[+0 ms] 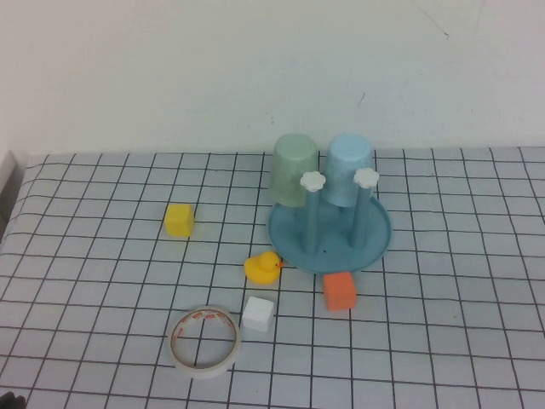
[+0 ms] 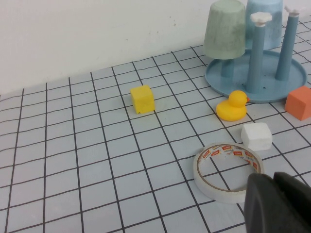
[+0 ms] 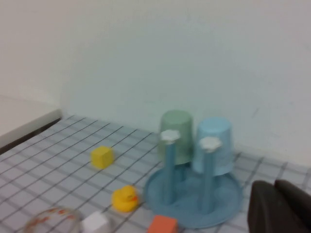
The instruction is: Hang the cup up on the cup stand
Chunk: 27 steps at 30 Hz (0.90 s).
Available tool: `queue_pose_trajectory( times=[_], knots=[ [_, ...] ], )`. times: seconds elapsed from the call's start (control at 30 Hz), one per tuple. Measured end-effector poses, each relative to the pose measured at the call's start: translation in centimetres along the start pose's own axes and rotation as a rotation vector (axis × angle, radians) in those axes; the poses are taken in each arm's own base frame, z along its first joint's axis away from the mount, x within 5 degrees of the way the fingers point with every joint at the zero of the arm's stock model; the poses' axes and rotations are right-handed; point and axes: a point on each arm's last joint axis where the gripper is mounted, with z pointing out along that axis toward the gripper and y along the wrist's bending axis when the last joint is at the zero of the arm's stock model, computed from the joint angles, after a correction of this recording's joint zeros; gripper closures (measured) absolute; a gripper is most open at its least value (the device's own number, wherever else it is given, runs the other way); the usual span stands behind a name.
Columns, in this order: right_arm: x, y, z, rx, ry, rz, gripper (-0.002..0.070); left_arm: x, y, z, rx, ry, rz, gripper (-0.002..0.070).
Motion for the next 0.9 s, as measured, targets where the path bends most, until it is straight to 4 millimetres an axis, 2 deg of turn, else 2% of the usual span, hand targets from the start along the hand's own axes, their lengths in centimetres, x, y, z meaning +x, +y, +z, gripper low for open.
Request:
queue_pose_trajectory(
  times=[0.17, 0.3, 0.4, 0.57, 0.83, 0.9],
  knots=[
    [0.0, -1.4, -1.2, 0.155, -0.072, -0.096, 0.0678, 0.0, 0.0, 0.0, 0.000, 0.000, 0.000, 0.0676],
    [1.4, -2.2, -2.2, 0.264, -0.147, -0.062, 0.0678, 0.0, 0.0, 0.0, 0.000, 0.000, 0.000, 0.0676],
    [3.1, -2.2, -2.8, 0.302, -0.077, -0.010, 0.0678, 0.0, 0.0, 0.0, 0.000, 0.000, 0.000, 0.0676],
    [5.3, -2.8, -4.2, 0.470, 0.105, 0.046, 0.0678, 0.0, 0.0, 0.0, 0.000, 0.000, 0.011, 0.0676],
    [8.5, -3.1, -4.3, 0.516, 0.145, 0.034, 0.0678, 0.1, 0.0, 0.0, 0.002, 0.014, 0.020, 0.0676],
    [8.8, -3.2, -4.3, 0.516, 0.143, 0.036, 0.0678, 0.1, 0.0, 0.0, 0.002, 0.016, 0.020, 0.0676]
  ],
)
